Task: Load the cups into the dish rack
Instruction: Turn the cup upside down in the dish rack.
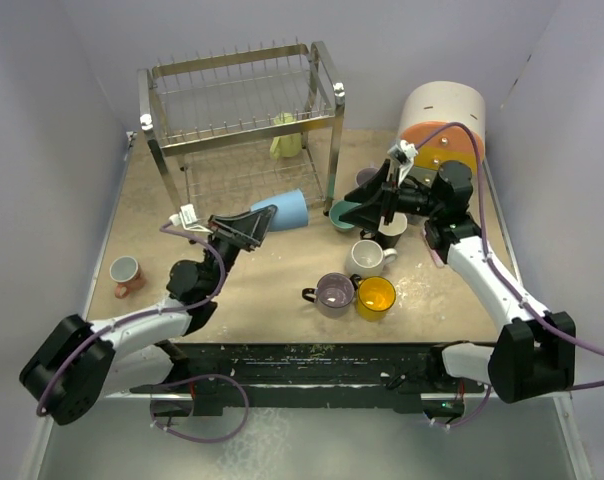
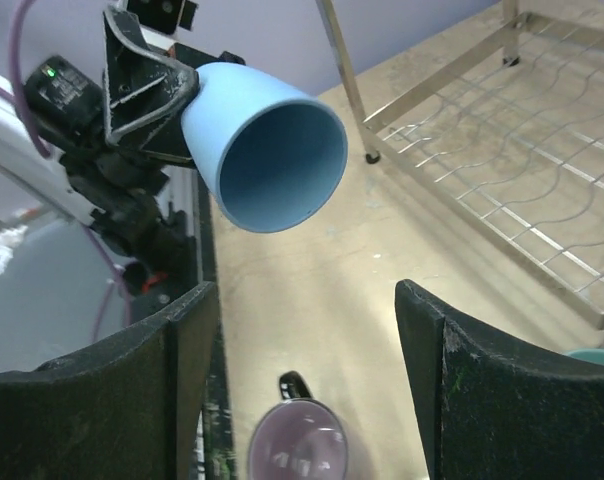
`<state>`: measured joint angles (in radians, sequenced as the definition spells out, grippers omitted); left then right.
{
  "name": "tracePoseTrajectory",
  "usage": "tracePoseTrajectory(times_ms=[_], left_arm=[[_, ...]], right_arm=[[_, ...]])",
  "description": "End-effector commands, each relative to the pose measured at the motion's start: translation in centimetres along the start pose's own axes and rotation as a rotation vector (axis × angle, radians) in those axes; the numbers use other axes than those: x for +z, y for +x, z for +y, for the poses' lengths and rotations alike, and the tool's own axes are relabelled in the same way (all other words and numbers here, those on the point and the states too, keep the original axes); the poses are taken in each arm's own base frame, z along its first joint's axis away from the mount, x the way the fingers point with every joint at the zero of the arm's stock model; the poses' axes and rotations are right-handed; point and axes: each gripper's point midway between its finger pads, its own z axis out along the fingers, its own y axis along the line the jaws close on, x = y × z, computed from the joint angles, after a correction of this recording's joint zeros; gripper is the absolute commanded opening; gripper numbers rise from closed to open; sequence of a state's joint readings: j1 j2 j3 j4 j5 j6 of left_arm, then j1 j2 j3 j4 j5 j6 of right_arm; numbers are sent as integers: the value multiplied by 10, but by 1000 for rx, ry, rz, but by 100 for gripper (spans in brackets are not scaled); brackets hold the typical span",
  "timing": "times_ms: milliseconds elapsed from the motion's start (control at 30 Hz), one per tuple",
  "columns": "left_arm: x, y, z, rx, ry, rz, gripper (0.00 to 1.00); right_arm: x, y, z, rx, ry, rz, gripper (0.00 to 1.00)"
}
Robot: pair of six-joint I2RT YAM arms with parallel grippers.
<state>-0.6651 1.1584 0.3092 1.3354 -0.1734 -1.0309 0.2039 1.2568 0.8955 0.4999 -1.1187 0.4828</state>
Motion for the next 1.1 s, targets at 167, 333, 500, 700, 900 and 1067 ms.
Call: tracePoseTrajectory(times_ms=[167, 333, 500, 700, 900, 1067], left_arm=[[-18, 16, 53, 338, -335, 286, 0], [-5, 6, 64, 566, -403, 346, 0], [25, -2, 66, 778, -353, 338, 0], [58, -6, 73, 951, -288, 304, 0], [87, -10, 87, 1006, -269, 283, 0], [102, -10, 106, 1039, -253, 263, 0]], right_arm=[[-15, -4, -6, -290, 25, 70, 74], [-20, -3, -12, -296, 41, 69, 74], [-24, -4, -18, -311, 67, 66, 74], [-28, -6, -22, -335, 98, 71, 74], [-29, -4, -24, -334, 105, 77, 74], [-29, -4, -25, -340, 109, 78, 74]])
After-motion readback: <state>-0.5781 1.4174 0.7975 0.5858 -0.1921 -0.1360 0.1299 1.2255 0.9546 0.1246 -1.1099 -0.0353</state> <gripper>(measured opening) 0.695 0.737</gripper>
